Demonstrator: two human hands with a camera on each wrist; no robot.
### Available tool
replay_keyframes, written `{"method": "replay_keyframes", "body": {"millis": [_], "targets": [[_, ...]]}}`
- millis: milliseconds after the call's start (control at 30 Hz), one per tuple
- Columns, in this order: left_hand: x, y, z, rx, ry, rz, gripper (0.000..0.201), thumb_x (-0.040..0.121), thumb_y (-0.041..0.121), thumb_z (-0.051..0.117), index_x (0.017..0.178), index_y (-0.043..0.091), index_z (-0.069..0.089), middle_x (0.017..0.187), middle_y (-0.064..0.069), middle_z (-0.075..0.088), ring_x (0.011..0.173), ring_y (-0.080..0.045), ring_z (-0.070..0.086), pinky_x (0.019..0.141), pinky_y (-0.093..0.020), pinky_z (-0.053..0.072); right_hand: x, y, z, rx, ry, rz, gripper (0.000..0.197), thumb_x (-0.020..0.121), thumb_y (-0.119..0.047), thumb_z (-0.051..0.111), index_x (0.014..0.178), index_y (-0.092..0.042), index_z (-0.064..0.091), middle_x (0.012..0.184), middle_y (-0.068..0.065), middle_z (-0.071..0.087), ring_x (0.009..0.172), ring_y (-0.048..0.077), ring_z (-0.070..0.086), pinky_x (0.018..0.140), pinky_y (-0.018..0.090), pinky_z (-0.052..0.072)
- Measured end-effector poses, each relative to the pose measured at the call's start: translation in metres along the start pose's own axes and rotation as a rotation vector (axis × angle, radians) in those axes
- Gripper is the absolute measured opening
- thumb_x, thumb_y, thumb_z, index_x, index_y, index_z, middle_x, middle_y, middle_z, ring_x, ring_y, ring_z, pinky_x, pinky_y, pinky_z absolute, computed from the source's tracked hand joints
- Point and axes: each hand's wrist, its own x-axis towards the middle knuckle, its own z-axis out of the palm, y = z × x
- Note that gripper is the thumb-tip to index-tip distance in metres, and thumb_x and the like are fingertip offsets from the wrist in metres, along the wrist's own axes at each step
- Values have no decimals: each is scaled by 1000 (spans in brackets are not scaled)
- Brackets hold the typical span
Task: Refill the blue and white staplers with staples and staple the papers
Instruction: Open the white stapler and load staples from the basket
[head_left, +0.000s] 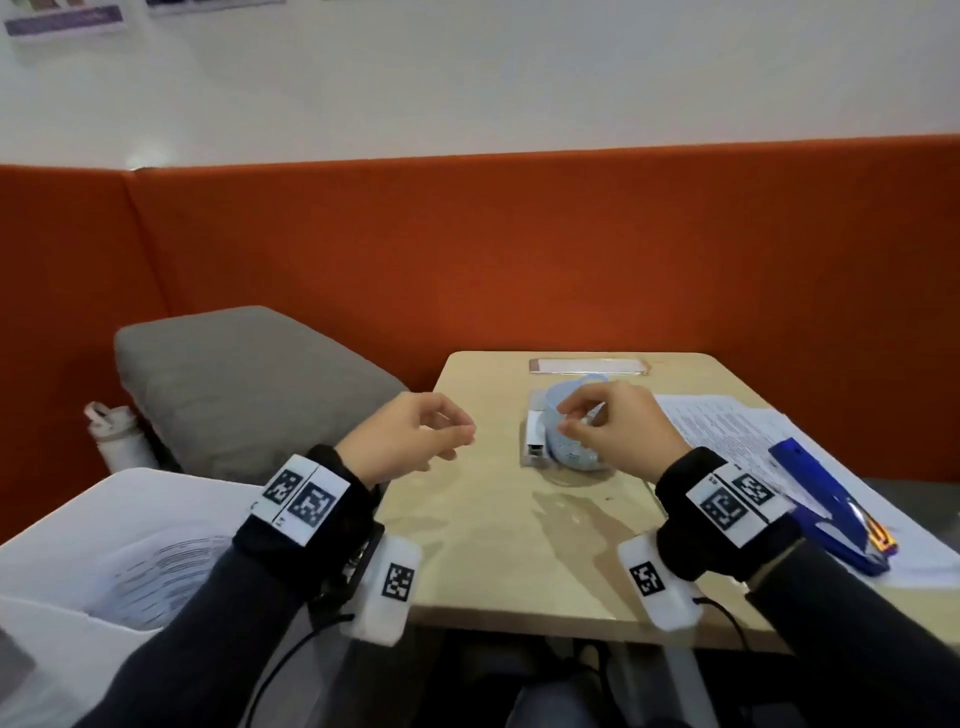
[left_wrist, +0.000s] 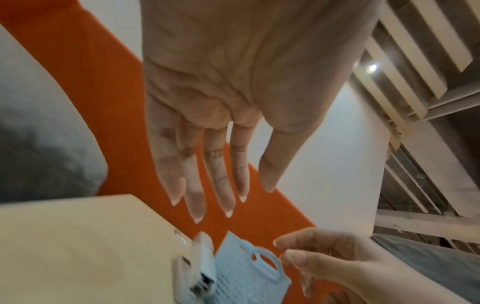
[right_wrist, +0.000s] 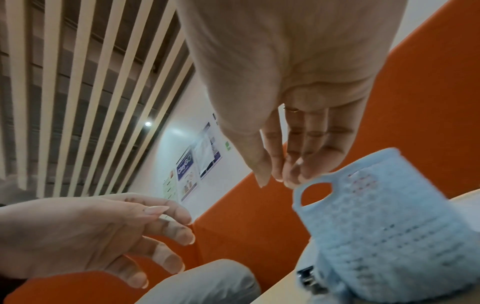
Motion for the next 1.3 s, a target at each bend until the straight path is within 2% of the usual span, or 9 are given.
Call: {"method": "replay_keyframes", "body": {"millis": [200, 333, 500, 700, 900, 1033, 1100, 1200, 1300], "targets": [[60, 23, 46, 44, -138, -134, 33, 92, 33, 61, 117, 12, 57, 113, -5, 63, 98, -19, 66, 70, -29, 53, 13, 42, -23, -29, 90, 218, 50, 75, -25, 83, 118, -9, 63, 95, 5, 60, 74, 19, 59, 69, 41, 58], [93, 17, 70, 149, -207, -254, 41, 93, 35, 59, 123, 6, 57, 117, -9, 62, 96, -20, 65, 66, -28, 52, 18, 53, -27, 86, -207, 399, 75, 79, -37, 78, 137, -17, 36, 94, 11, 64, 64, 20, 65, 45, 27, 53], [113, 2, 84, 120, -177, -320, 39, 91, 31, 61, 123, 14, 44, 108, -10, 64, 83, -19, 64, 58, -26, 51, 25, 60, -23, 196, -260, 363, 69, 82, -33, 77, 134, -18, 35, 85, 13, 69, 55, 20, 63, 52, 30, 56], [133, -4, 88, 118, -143, -332, 47, 86, 26, 67, 123, 18, 39, 112, -14, 62, 89, -25, 67, 81, -42, 58, 49, 64, -17, 178, -229, 351, 40, 84, -23, 75, 111, -11, 49, 83, 21, 71, 49, 19, 63, 50, 30, 57], [159, -3, 90, 239, -137, -367, 72, 71, 46, 78, 123, 13, 40, 108, -10, 64, 98, -28, 68, 88, -45, 56, 79, 75, -7, 174, -174, 386, 23, 83, -22, 76, 92, -7, 60, 88, 23, 74, 69, 33, 72, 72, 44, 62], [171, -4, 93, 266, -163, -369, 60, 68, 51, 79, 103, 7, 59, 76, -6, 62, 76, -26, 67, 81, -40, 56, 90, 83, -2, 276, -204, 353, 32, 86, -20, 72, 112, -14, 54, 98, 21, 73, 80, 35, 74, 77, 45, 61], [175, -8, 93, 276, -167, -382, 68, 67, 47, 79, 113, 2, 57, 67, -6, 57, 62, -24, 58, 71, -35, 54, 91, 88, 0, 335, -219, 355, 44, 88, -21, 71, 125, -20, 48, 100, 19, 72, 73, 30, 73, 66, 36, 60], [178, -12, 90, 352, -196, -392, 62, 70, 39, 76, 118, 3, 57, 77, -11, 62, 73, -28, 63, 67, -30, 48, 91, 93, 2, 400, -219, 360, 54, 89, -20, 69, 137, -21, 43, 103, 20, 71, 69, 25, 72, 56, 27, 55], [175, -13, 81, 361, -243, -380, 46, 73, 32, 75, 109, 6, 60, 78, -7, 58, 72, -24, 57, 64, -26, 45, 92, 95, 2, 462, -243, 358, 57, 90, -20, 67, 141, -22, 40, 108, 19, 70, 73, 26, 71, 67, 32, 57]]}}
